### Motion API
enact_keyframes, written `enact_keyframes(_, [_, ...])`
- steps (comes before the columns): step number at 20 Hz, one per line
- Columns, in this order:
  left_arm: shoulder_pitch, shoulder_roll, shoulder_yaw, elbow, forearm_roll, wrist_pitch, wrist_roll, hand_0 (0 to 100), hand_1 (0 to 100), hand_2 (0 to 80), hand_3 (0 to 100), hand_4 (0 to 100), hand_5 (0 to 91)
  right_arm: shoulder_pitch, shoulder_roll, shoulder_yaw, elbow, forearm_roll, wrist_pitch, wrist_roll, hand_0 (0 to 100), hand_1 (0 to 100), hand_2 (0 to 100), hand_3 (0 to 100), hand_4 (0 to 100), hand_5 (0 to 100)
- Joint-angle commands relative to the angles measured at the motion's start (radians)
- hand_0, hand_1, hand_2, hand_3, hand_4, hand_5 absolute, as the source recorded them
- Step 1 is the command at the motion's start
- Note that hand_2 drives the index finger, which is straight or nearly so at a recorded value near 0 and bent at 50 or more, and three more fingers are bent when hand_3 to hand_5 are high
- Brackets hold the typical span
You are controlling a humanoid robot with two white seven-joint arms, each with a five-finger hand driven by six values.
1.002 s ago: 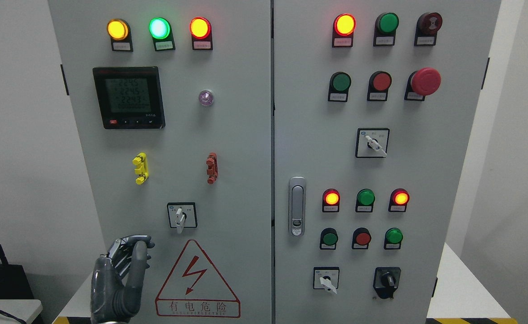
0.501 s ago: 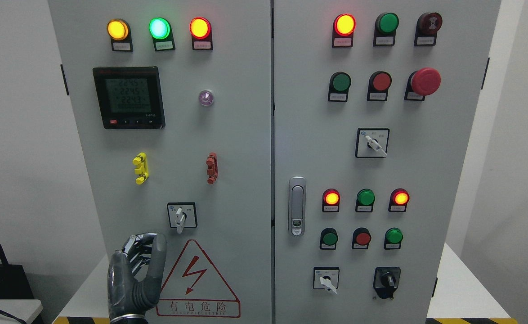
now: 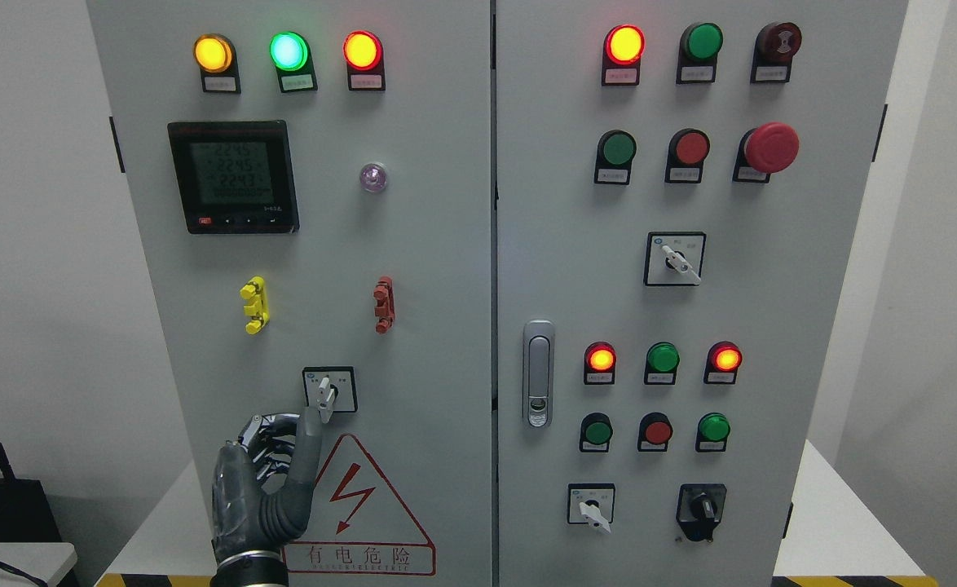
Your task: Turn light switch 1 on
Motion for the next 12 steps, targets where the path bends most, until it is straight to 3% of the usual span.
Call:
enact_keyframes(1, [-0.024, -0.015, -0.029, -0.002, -0.024, 0.039, 0.029, 14, 30, 51.7, 64, 72, 69.4, 0.0, 0.0, 0.0, 0.0, -0.017, -0.001, 0.0, 12, 39, 0, 0, 0, 0])
enact_keyframes(12, [-0.062, -0.024, -0.052, 0.0, -0.044, 0.122, 0.032, 15, 32, 52.1, 65, 73, 69.9, 0.0, 0.0, 0.0, 0.0, -0.017, -0.001, 0.0, 12, 39, 0, 0, 0, 0])
